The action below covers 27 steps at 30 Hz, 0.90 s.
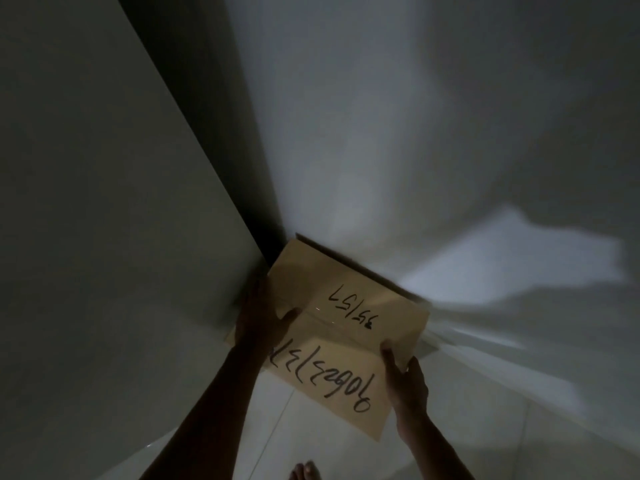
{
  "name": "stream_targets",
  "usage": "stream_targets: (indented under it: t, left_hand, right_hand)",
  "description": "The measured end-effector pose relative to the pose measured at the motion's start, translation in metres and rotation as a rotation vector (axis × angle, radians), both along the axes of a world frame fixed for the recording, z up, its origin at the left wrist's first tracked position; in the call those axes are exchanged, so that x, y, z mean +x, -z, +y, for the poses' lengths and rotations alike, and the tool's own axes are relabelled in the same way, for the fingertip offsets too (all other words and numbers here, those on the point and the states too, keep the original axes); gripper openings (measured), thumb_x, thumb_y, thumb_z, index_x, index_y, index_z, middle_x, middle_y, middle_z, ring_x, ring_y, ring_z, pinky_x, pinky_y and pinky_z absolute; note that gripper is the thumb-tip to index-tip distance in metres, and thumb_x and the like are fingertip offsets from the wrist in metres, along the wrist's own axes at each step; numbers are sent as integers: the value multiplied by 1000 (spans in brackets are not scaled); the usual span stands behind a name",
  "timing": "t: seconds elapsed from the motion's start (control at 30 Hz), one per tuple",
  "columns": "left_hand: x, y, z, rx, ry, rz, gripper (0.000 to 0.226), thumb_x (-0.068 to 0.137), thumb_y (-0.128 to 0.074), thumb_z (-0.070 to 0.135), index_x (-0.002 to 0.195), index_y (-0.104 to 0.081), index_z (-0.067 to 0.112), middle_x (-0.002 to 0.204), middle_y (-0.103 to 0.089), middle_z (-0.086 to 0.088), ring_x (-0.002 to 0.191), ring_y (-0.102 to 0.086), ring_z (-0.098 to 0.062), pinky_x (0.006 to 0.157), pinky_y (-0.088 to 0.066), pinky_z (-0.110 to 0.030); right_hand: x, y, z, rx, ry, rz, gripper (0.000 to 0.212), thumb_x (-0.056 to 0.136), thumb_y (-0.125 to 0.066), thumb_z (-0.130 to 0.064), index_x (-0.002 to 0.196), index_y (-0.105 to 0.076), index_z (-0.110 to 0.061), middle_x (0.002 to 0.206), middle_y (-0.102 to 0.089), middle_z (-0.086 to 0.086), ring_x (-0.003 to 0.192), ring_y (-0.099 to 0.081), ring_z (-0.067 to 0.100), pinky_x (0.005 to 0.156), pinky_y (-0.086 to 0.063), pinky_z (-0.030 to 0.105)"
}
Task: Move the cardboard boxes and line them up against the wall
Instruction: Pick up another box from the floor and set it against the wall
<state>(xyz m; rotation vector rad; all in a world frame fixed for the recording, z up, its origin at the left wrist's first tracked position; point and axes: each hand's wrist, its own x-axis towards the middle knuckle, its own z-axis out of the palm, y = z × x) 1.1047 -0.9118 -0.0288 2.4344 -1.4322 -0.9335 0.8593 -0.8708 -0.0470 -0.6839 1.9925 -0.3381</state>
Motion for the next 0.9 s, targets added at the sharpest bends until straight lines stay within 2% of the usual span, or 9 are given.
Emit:
stream_targets:
  t: [0.13,0.2,0.33,0.47,0.57,0.7,0.77,0.83,0.9]
  left_hand:
    - [-9,4,5,-137,129,-106,81,92,-56,40,154,-13,13,161,-18,-14,145,-27,-35,105,-43,-54]
    - [-12,7,11,-165,221,-111,76,95,-52,35,154,-8,13,163,-10,-13,149,-16,-34,109,-40,-53]
    - [1,20,13,-162,292,-91,80,95,-46,44,154,1,16,164,4,-10,151,0,-31,120,-19,-48]
    - [11,25,3,-155,379,-108,83,91,-31,57,154,-2,11,163,5,-14,150,2,-32,121,-12,-49]
    - [10,25,2,-118,369,-89,85,93,-46,49,154,-1,12,163,7,-14,150,2,-33,121,-15,-53]
    - [9,15,-4,-64,378,-111,86,94,-45,47,153,8,13,162,12,-14,150,4,-35,122,-8,-54]
    - [6,-1,-4,-26,340,-126,85,95,-42,47,153,10,13,162,11,-16,149,4,-38,120,-4,-50]
    - [0,-28,2,-27,309,-145,84,96,-41,46,153,8,9,162,7,-18,149,0,-39,121,-6,-48]
    - [-13,-67,11,-11,338,-139,82,97,-40,44,153,7,7,162,6,-18,149,0,-38,121,-6,-47]
  right_hand:
    - [6,-2,-13,-33,-19,-48,57,91,-56,-61,129,-51,-19,98,-67,4,81,-67,20,58,-50,28]
    - [12,-1,-19,-27,-40,-72,59,91,-58,-59,132,-48,-18,103,-68,6,84,-68,22,58,-51,28]
    - [20,2,-26,-7,-59,-92,66,92,-55,-59,137,-39,-14,114,-68,12,87,-70,25,61,-55,30]
    - [21,5,-32,10,-112,-76,65,95,-50,-58,136,-32,-11,115,-68,14,84,-70,25,59,-55,31]
    - [23,4,-34,22,-124,-63,67,96,-49,-57,137,-31,-7,121,-67,17,86,-68,27,61,-55,31]
    - [20,-4,-41,42,-167,-49,71,98,-47,-55,141,-30,-2,123,-66,18,85,-65,25,60,-53,29]
    - [16,-20,-42,12,-167,-6,72,98,-50,-51,145,-28,-1,129,-64,19,90,-68,28,64,-57,33]
    - [7,-48,-36,-46,-170,28,77,96,-54,-49,150,-22,-3,137,-58,21,104,-69,33,75,-60,37]
    - [-8,-92,-24,-69,-214,69,80,97,-54,-48,154,-19,-5,143,-52,21,120,-62,36,86,-55,39]
